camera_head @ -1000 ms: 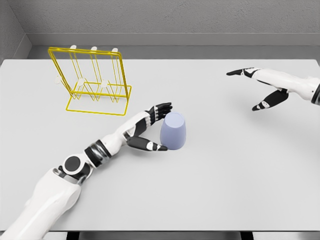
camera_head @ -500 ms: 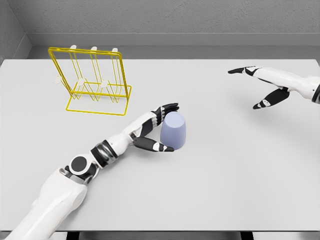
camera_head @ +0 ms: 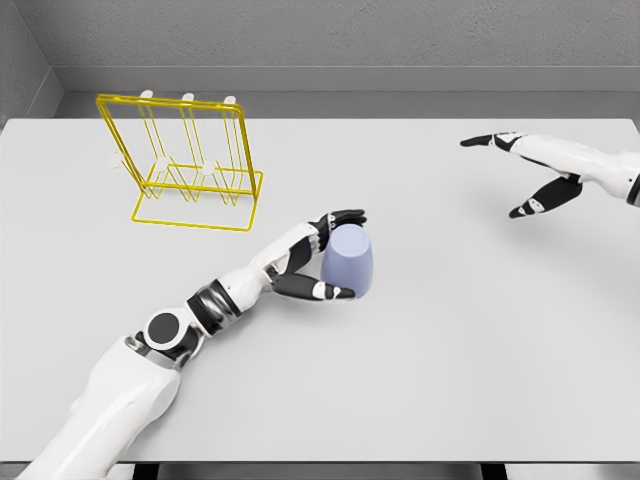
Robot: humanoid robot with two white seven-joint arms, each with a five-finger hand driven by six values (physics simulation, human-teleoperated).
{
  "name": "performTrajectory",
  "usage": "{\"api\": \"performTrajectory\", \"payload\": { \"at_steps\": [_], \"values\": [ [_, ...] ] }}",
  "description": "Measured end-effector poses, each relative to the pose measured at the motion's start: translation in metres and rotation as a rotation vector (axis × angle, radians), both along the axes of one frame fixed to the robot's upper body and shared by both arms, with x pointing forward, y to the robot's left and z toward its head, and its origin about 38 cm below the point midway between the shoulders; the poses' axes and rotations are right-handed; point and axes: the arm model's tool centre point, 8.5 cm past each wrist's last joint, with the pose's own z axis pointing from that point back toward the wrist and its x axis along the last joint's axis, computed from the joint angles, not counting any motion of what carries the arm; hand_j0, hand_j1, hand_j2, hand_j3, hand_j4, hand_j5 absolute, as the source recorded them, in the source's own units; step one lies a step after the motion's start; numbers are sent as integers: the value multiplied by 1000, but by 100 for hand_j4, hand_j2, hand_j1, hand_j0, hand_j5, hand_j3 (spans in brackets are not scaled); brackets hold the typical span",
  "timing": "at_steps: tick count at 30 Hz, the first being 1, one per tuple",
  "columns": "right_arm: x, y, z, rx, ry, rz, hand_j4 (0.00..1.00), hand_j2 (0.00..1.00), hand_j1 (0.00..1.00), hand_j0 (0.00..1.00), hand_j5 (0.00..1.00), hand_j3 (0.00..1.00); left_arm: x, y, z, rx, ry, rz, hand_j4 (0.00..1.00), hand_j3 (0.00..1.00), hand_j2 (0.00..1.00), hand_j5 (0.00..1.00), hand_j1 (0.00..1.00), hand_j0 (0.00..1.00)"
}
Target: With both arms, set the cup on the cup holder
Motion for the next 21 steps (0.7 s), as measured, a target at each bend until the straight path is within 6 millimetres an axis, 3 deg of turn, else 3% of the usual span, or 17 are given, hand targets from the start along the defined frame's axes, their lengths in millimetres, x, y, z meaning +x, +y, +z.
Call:
{"api": "performTrajectory", "payload": {
  "at_steps": [4, 10, 21],
  "values": [
    [0, -1, 1, -1, -1, -1, 100, 100, 100, 100, 100, 100, 0, -2, 0, -4, -1, -1, 54, 54, 54, 54, 54, 54],
    [0, -1, -1, 0, 2, -1, 100, 100, 100, 100, 100, 100, 0, -2, 1, -7, -1, -1, 42, 42, 42, 42, 42, 42],
    [0, 0, 0, 0, 0, -1, 100, 100, 100, 100, 100, 100, 1, 2, 4, -12, -8, -2, 41, 41, 41, 41, 41, 41]
  ]
}}
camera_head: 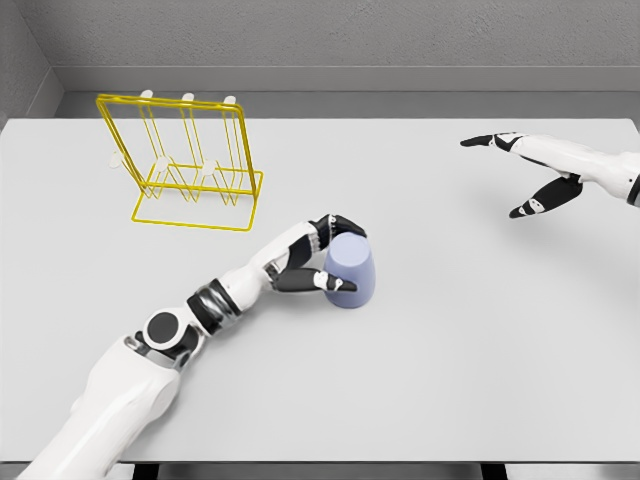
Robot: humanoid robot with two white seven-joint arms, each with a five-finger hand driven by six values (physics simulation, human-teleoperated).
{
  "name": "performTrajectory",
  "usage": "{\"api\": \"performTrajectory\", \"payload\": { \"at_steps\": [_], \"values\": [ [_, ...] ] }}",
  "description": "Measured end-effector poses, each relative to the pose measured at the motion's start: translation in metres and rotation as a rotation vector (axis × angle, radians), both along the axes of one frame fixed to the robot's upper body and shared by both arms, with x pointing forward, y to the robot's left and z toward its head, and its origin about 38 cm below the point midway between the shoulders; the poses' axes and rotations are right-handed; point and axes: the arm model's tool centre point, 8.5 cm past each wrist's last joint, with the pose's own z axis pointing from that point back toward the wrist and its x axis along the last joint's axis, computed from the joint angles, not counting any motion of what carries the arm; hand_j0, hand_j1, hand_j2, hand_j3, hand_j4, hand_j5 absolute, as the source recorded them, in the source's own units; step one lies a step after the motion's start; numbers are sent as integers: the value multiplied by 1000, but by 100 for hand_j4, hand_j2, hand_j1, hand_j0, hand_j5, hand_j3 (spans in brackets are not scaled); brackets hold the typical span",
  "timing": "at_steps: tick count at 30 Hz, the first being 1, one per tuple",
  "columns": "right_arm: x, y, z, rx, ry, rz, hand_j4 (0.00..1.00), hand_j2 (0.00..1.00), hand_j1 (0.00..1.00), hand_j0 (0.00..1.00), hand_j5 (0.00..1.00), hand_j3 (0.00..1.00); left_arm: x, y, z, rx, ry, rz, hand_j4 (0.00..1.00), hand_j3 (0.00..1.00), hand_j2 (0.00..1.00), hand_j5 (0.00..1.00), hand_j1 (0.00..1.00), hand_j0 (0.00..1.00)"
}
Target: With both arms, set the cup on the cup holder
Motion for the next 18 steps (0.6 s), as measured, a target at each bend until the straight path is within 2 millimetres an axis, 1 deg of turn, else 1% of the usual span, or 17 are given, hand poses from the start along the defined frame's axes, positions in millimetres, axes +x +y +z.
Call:
{"api": "performTrajectory", "payload": {
  "at_steps": [2, 4, 8, 11, 14, 18],
  "values": [
    [0, 0, -1, 0, 2, 0, 100, 100, 100, 100, 100, 100, -2, 0, 3, -8, -8, -6, 41, 41, 41, 41, 41, 41],
    [0, 0, -1, 0, 2, 0, 100, 100, 100, 100, 100, 100, -3, 3, 11, -19, -25, -12, 41, 41, 41, 41, 41, 41],
    [0, 0, 0, 0, 0, 0, 100, 100, 100, 100, 100, 100, -4, 18, 29, -36, -56, -18, 41, 41, 41, 41, 41, 41],
    [0, 0, 0, 0, 0, 0, 100, 100, 100, 100, 100, 100, -4, 36, 40, -44, -69, -8, 41, 41, 41, 41, 41, 41],
    [0, 0, -1, 0, 2, 0, 100, 100, 100, 100, 100, 100, -5, 58, 55, -47, -87, -2, 41, 41, 41, 41, 41, 41],
    [0, 1, -1, 1, 2, 1, 100, 100, 100, 100, 100, 100, -14, 87, 74, -56, -103, 9, 41, 41, 41, 41, 41, 41]
  ]
}}
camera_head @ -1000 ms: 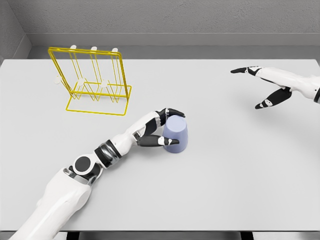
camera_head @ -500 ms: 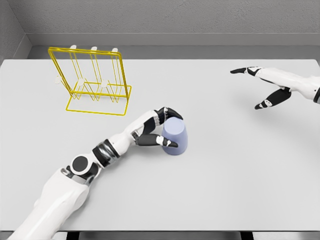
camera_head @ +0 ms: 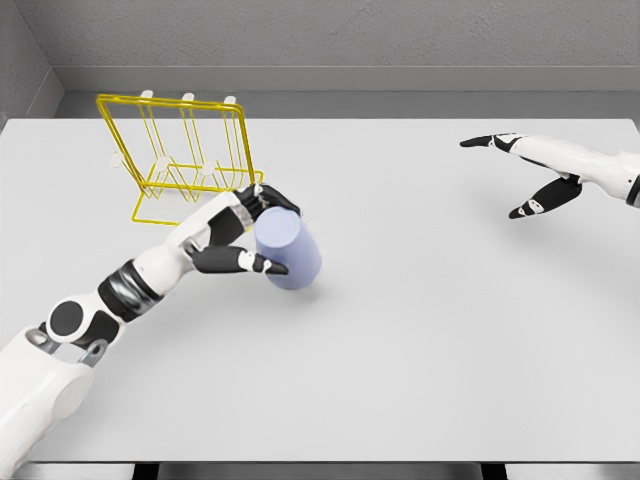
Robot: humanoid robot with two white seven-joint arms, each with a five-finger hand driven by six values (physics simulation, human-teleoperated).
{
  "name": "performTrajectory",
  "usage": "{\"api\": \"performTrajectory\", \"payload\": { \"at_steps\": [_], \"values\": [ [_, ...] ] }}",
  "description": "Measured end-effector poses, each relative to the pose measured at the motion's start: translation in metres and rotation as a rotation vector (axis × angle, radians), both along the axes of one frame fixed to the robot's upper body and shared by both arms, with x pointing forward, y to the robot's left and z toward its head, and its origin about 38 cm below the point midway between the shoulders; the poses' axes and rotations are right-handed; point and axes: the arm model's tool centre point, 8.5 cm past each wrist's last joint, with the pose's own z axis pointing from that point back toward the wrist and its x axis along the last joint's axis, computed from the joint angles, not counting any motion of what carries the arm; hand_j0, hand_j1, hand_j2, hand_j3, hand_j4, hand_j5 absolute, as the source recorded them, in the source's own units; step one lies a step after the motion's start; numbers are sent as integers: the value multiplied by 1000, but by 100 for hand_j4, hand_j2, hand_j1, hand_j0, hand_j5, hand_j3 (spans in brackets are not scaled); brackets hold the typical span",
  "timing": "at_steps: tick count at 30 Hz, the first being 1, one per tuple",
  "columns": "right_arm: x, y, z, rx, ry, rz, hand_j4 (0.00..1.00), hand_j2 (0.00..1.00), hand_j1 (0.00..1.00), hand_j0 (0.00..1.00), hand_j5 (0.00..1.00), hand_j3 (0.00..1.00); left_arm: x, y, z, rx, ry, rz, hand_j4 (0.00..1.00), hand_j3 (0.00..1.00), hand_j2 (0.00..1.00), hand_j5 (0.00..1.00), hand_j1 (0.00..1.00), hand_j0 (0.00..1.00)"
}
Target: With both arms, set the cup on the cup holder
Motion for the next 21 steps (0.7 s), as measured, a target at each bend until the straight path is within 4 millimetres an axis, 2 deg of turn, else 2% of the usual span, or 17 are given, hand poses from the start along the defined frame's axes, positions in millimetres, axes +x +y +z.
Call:
{"api": "performTrajectory", "payload": {
  "at_steps": [9, 15, 21],
  "values": [
    [0, 0, 1, 1, -2, 1, 100, 100, 100, 100, 100, 100, -1, 26, 39, -13, -63, 5, 40, 40, 40, 40, 40, 40],
    [0, 0, 1, 1, -2, 1, 100, 100, 100, 100, 100, 100, 11, 47, 76, -26, -121, 27, 40, 40, 40, 40, 40, 40],
    [0, 0, 1, 1, -2, 0, 100, 100, 100, 100, 100, 100, 20, 54, 99, -38, -158, 33, 40, 40, 40, 40, 40, 40]
  ]
}}
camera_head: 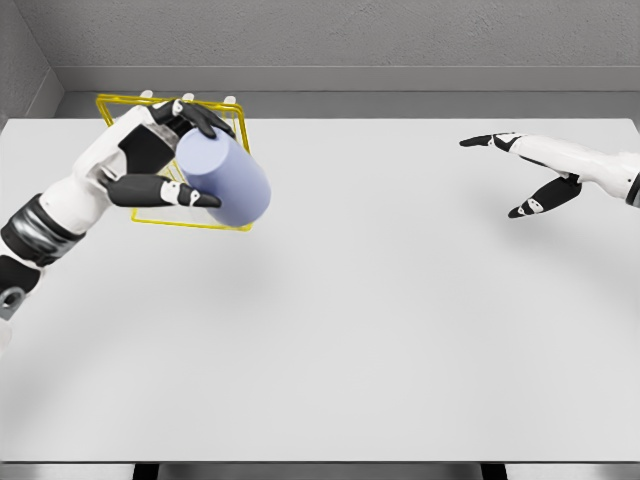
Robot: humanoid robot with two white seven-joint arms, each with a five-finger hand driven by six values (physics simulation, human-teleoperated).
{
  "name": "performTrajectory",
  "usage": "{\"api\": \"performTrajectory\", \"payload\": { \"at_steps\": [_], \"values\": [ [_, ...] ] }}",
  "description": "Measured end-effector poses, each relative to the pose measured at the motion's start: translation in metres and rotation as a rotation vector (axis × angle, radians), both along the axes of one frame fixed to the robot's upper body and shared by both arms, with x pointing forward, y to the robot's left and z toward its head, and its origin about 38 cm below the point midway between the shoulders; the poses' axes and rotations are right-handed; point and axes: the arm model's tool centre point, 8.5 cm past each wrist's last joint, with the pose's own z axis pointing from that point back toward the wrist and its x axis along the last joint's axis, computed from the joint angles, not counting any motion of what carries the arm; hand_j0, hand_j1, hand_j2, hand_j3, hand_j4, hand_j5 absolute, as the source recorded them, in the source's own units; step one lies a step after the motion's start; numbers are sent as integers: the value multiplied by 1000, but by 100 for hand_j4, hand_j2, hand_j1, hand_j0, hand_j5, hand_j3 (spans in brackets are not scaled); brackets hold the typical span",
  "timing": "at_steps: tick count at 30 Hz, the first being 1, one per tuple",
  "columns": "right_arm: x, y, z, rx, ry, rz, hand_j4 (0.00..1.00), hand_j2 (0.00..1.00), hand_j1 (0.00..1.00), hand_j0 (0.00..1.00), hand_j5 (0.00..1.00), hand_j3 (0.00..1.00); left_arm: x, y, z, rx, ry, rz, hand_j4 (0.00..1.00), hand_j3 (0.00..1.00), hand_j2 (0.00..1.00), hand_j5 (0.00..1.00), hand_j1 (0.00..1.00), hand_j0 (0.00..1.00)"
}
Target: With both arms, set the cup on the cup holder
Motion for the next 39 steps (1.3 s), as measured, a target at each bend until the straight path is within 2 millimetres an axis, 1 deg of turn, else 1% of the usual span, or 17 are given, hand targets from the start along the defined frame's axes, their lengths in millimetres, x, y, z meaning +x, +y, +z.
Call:
{"api": "performTrajectory", "payload": {
  "at_steps": [4, 6, 9, 10, 12, 14, 19, 20, 22, 27, 29, 31, 36, 39],
  "values": [
    [0, 0, 0, 0, 0, 0, 100, 100, 100, 100, 100, 100, 6, 1, 14, -8, -25, 0, 39, 39, 39, 39, 39, 39],
    [0, 0, 0, 0, 0, 0, 100, 100, 100, 100, 100, 100, 8, 2, 16, -9, -24, 6, 39, 39, 39, 39, 39, 39],
    [0, 0, 0, 0, 0, 0, 100, 100, 100, 100, 100, 100, 14, 4, 22, -8, -30, 20, 39, 39, 39, 39, 39, 39],
    [0, 0, 0, 0, 0, 0, 100, 100, 100, 100, 100, 100, 18, 4, 28, -7, -40, 25, 39, 39, 39, 39, 39, 39],
    [0, 0, 0, 0, 0, 0, 100, 100, 100, 100, 100, 100, 22, 7, 25, -4, -29, 39, 39, 39, 39, 39, 39, 39],
    [0, 0, 0, 0, 0, 0, 100, 100, 100, 100, 100, 100, 27, 10, 27, 2, -29, 52, 38, 38, 38, 38, 38, 38],
    [0, 0, 0, 0, 0, 0, 100, 100, 100, 100, 100, 100, 34, 19, 22, 14, -5, 85, 38, 38, 38, 38, 38, 38],
    [0, 0, 0, 0, 0, 0, 100, 100, 100, 100, 100, 100, 37, 20, 28, 16, -13, 89, 38, 38, 38, 38, 38, 38],
    [0, 0, 0, 0, 0, 0, 100, 100, 100, 100, 100, 100, 43, 24, 29, 22, -7, 104, 38, 38, 38, 38, 38, 38],
    [0, 0, -1, 0, 2, 0, 100, 100, 100, 100, 100, 100, 49, 32, 23, 33, 18, 134, 38, 38, 38, 38, 38, 38],
    [0, -1, -1, -1, 1, -1, 100, 100, 100, 100, 100, 100, 53, 35, 26, 34, 15, 144, 38, 38, 38, 38, 38, 38],
    [0, -1, 0, -1, 1, -1, 100, 100, 100, 100, 100, 100, 58, 36, 34, 36, 7, 152, 38, 38, 38, 38, 38, 38],
    [0, -1, 0, -1, 1, -1, 100, 100, 100, 100, 100, 100, 62, 39, 26, 43, 37, 166, 38, 38, 38, 38, 38, 38],
    [0, 0, -1, -1, 2, 0, 100, 100, 100, 100, 100, 100, 62, 37, 22, 43, 50, 165, 38, 38, 38, 38, 38, 38]
  ]
}}
